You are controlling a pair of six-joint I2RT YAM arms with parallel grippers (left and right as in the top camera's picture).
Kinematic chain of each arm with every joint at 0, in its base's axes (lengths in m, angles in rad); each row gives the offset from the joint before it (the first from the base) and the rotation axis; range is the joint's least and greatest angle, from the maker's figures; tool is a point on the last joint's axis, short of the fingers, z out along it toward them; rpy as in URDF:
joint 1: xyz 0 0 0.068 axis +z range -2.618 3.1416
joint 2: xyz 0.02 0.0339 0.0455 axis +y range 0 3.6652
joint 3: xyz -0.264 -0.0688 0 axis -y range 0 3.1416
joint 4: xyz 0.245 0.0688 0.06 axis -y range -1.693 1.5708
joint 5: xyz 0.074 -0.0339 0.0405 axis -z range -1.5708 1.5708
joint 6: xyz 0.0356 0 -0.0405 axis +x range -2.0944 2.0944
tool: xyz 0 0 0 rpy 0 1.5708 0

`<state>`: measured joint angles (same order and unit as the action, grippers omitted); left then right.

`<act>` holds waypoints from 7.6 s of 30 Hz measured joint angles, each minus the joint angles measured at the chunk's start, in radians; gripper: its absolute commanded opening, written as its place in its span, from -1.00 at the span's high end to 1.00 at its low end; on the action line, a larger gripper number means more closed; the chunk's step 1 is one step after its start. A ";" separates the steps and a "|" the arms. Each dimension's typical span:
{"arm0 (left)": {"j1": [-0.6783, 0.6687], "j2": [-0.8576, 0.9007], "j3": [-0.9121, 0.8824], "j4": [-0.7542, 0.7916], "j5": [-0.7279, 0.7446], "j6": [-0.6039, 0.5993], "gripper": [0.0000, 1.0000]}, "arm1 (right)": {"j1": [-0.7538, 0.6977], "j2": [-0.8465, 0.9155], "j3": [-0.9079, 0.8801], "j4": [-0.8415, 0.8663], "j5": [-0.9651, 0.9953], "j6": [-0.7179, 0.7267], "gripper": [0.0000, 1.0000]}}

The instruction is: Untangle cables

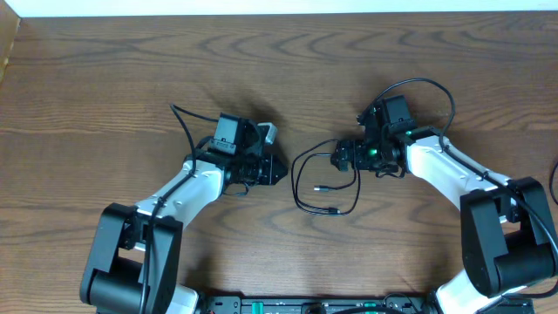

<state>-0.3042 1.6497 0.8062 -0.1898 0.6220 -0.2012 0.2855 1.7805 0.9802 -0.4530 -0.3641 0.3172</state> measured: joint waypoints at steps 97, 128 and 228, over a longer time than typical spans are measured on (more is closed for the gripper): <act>-0.119 0.129 -0.052 0.212 0.072 -0.110 0.50 | -0.044 0.026 -0.170 0.019 -0.383 0.066 0.98; -0.063 -0.087 -0.063 0.257 0.029 -0.099 -0.38 | -0.056 -0.036 -0.178 -0.018 -0.249 0.026 0.98; -0.184 -0.341 -0.066 -0.045 -0.270 0.064 -0.96 | -0.941 0.622 1.610 -0.432 0.351 -0.409 0.98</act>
<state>-0.4881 1.3087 0.7406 -0.2348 0.3523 -0.1368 -0.6552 2.4027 2.5904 -0.8848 -0.0128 -0.0917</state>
